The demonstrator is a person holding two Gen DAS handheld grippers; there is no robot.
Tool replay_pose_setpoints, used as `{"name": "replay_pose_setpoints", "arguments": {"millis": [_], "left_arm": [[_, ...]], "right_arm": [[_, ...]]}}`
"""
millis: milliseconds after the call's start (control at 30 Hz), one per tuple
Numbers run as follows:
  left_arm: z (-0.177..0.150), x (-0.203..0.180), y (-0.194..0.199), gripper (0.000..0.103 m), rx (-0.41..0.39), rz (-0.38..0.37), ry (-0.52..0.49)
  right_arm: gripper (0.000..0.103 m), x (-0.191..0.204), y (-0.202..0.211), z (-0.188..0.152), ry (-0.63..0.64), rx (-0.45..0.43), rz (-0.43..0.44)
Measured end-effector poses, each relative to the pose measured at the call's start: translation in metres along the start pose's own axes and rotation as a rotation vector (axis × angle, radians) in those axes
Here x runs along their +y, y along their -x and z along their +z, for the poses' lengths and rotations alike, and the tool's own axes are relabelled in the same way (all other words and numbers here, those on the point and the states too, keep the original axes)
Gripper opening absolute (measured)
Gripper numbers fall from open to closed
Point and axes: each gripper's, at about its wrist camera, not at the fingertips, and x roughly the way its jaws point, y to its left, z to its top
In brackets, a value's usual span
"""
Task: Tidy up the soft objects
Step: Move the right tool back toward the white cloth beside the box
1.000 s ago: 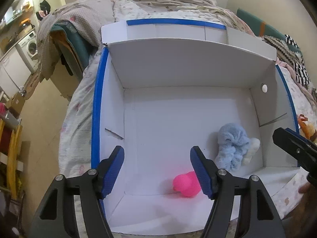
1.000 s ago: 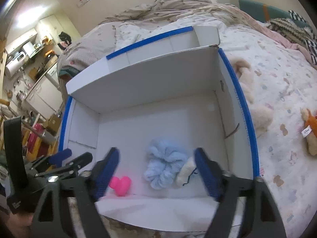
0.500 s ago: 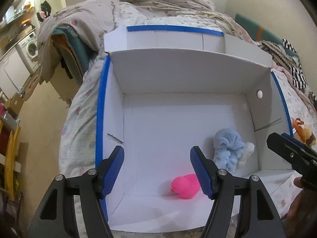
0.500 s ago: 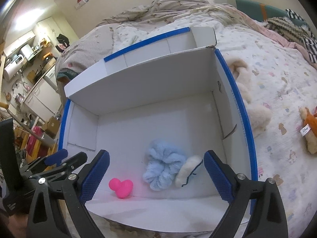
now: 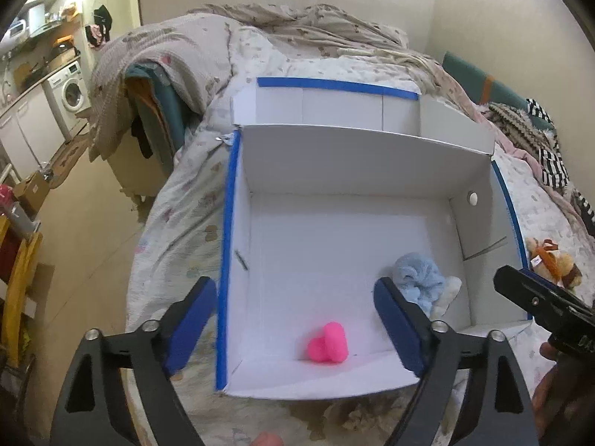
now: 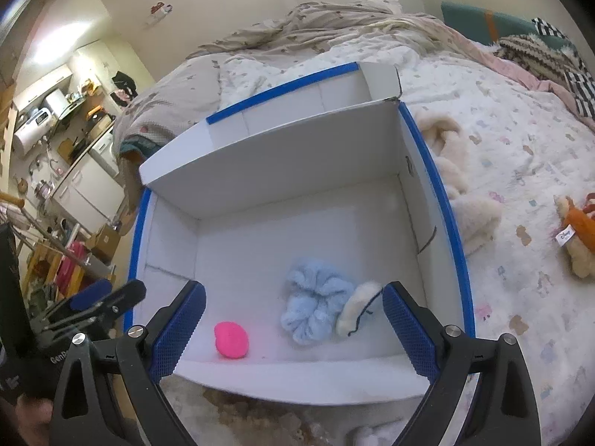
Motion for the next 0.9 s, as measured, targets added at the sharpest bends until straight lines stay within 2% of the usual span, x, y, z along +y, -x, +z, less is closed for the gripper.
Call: {"name": "replay_pose_setpoints", "arguments": {"millis": [133,200,233,333,500,633,900], "left_arm": [[-0.013,0.015,0.003,0.088,0.047,-0.001,0.063],[-0.022,0.022,0.008,0.088,0.039,-0.008,0.085],[-0.026,0.023,0.012,0.088,0.025,-0.008,0.084],[-0.038,0.026,0.021,0.099,0.016,-0.001,0.071],[-0.061,0.036,0.02,0.099,0.077,0.044,0.072],[-0.076,0.037,0.016,0.099,0.107,0.111,0.047],[-0.09,0.033,0.009,0.099,0.133,0.112,0.019]], "right_arm": [[0.102,0.003,0.008,-0.009,0.013,0.005,-0.005],[0.102,0.004,0.013,-0.013,0.017,0.007,-0.006],[0.102,0.005,0.016,-0.015,0.022,0.007,-0.008],[0.102,0.007,0.025,-0.022,0.038,0.003,-0.024],[0.102,0.0,0.033,-0.043,0.006,0.038,-0.027],[0.102,-0.001,0.036,-0.062,0.013,0.084,-0.05],[0.102,-0.011,0.025,-0.084,0.038,0.183,-0.125]]}}
